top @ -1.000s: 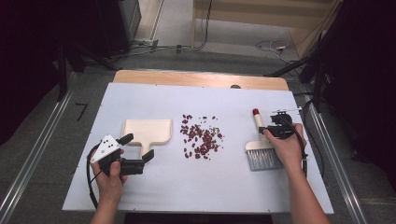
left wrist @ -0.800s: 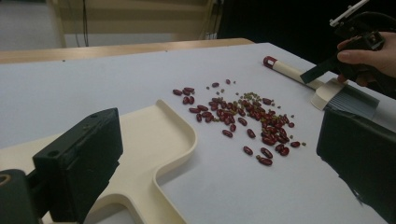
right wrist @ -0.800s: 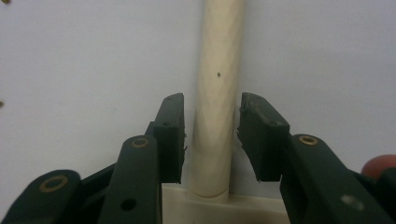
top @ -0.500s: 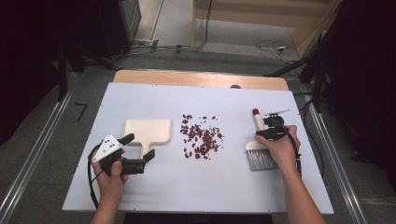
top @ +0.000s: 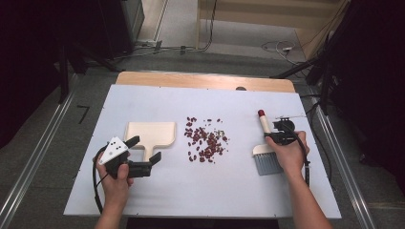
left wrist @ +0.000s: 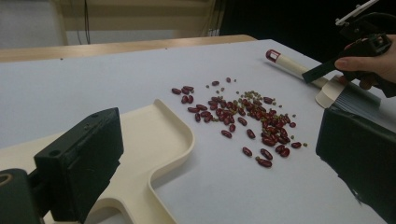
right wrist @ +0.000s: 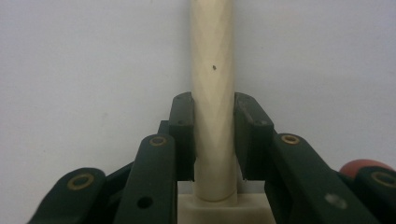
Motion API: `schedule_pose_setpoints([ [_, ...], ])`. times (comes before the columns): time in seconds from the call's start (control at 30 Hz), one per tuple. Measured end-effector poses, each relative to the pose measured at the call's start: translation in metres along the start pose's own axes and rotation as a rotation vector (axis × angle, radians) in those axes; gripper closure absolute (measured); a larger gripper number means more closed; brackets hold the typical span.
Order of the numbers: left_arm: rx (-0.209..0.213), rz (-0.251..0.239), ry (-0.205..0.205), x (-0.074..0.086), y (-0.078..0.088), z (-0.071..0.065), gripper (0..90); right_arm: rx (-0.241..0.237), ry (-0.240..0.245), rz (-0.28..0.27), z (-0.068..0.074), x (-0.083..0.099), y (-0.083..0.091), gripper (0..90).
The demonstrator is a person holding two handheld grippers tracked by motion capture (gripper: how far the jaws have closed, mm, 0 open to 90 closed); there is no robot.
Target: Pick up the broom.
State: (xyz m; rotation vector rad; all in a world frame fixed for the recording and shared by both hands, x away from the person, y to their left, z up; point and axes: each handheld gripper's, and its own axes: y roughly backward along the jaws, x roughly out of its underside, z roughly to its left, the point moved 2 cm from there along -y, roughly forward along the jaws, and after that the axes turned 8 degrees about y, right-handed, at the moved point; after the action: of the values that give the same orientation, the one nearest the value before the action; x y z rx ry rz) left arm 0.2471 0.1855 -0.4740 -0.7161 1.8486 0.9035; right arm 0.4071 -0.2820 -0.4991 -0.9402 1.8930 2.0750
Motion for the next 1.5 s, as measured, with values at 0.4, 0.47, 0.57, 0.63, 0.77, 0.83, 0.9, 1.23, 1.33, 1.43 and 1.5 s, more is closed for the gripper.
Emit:
schedule_pose_setpoints([
  [0.4,0.005,-0.026,0.010,-0.006,0.002,-0.004,1.2,-0.092,-0.023,-0.362,-0.003,0.008,0.040,69.6],
  [0.47,0.011,-0.032,0.013,-0.007,0.003,-0.006,1.2,-0.104,-0.010,-0.425,-0.001,0.009,0.047,69.5],
  [0.57,0.027,-0.030,0.015,-0.011,0.002,-0.010,1.2,-0.110,0.002,-0.503,0.005,0.008,0.058,69.5],
  [0.63,0.036,-0.033,0.018,-0.013,0.002,-0.014,1.1,-0.126,0.008,-0.545,0.009,0.006,0.065,69.5],
  [0.77,0.045,-0.026,0.021,-0.016,0.000,-0.019,1.2,-0.146,0.041,-0.617,0.025,0.003,0.079,69.5],
  [0.83,0.054,-0.032,0.036,-0.019,0.000,-0.023,1.2,-0.161,0.054,-0.646,0.034,0.001,0.085,69.5],
  [0.9,0.065,-0.034,0.038,-0.021,0.000,-0.027,1.2,-0.174,0.071,-0.667,0.042,0.000,0.090,69.5],
  [1.23,0.148,0.007,0.063,-0.027,-0.009,-0.052,4.0,-0.244,0.150,-0.730,0.090,-0.003,0.108,69.5],
  [1.33,0.179,0.034,0.062,-0.026,-0.015,-0.061,4.7,-0.260,0.169,-0.741,0.102,-0.002,0.110,69.5],
  [1.43,0.202,0.047,0.058,-0.026,-0.017,-0.068,5.6,-0.279,0.186,-0.744,0.115,-0.001,0.111,69.5],
  [1.5,0.237,0.061,0.058,-0.026,-0.022,-0.080,6.2,-0.293,0.208,-0.742,0.125,0.000,0.111,69.5],
])
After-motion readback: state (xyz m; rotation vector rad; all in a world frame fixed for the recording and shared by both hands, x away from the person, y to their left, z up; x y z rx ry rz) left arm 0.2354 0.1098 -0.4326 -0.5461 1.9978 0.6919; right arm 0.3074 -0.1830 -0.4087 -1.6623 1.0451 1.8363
